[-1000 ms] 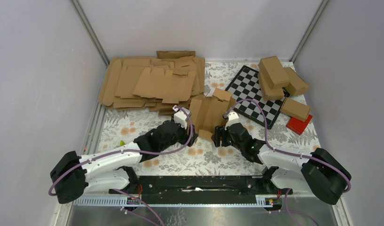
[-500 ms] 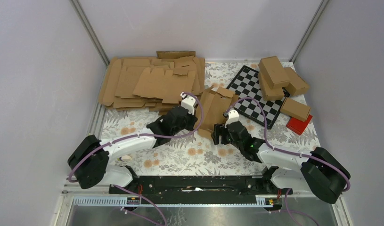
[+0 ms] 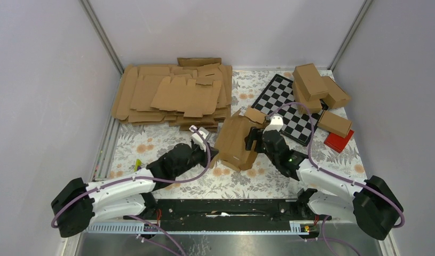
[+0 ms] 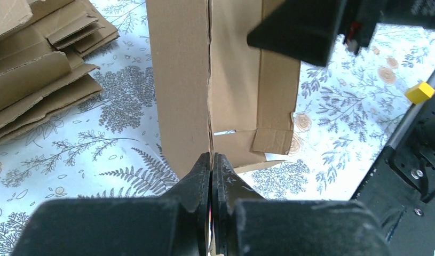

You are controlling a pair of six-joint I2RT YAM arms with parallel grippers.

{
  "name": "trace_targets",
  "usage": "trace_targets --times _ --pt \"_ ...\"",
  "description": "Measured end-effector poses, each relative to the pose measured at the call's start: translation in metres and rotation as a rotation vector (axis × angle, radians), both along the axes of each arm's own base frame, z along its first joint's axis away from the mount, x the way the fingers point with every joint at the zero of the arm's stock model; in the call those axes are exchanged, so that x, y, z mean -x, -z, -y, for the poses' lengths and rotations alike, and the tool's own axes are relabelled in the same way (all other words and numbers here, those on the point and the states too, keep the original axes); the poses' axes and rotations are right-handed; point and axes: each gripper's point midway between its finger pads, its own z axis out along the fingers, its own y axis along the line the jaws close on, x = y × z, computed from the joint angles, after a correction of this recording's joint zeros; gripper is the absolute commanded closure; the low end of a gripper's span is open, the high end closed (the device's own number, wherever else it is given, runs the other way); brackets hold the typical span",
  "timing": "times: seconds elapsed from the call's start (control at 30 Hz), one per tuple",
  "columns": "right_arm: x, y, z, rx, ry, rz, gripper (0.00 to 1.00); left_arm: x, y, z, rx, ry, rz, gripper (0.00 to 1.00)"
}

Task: Fold the paper box

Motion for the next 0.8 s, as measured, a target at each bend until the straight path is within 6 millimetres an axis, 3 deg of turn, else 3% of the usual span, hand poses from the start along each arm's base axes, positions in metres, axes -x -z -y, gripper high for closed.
trace_targets --times 0.03,0.23,0.27,0.43,0.5,0.67,0.8 --pt "-0.005 -0.004 0.004 -0.006 0.031 0.004 0.27 0.004 -0.001 -0.001 0.011 0.008 0.008 1.00" --pt "-0.018 -0.007 0.029 -0.019 0.170 -0.012 0.96 0.010 -0.014 -0.006 0.067 0.012 0.047 1.00" --pt "-0.017 -0.006 0.030 -0.019 0.175 -0.015 1.00 0.010 -0.016 -0.006 0.072 0.012 0.050 0.98" --pt "-0.015 -0.021 0.032 -0.010 0.143 0.029 1.00 0.011 -0.013 -0.009 0.067 -0.002 0.030 0.55" --pt "-0.014 -0.032 0.033 0.006 0.109 0.072 1.00 0.009 -0.013 -0.012 0.064 -0.028 0.011 0.44" --pt "-0.010 -0.057 0.036 0.036 0.034 0.176 1.00 -0.007 -0.045 -0.021 0.152 -0.100 0.018 0.34" --pt "-0.003 -0.059 0.034 0.043 -0.029 0.209 1.00 -0.035 -0.070 -0.027 0.213 -0.164 0.034 0.27"
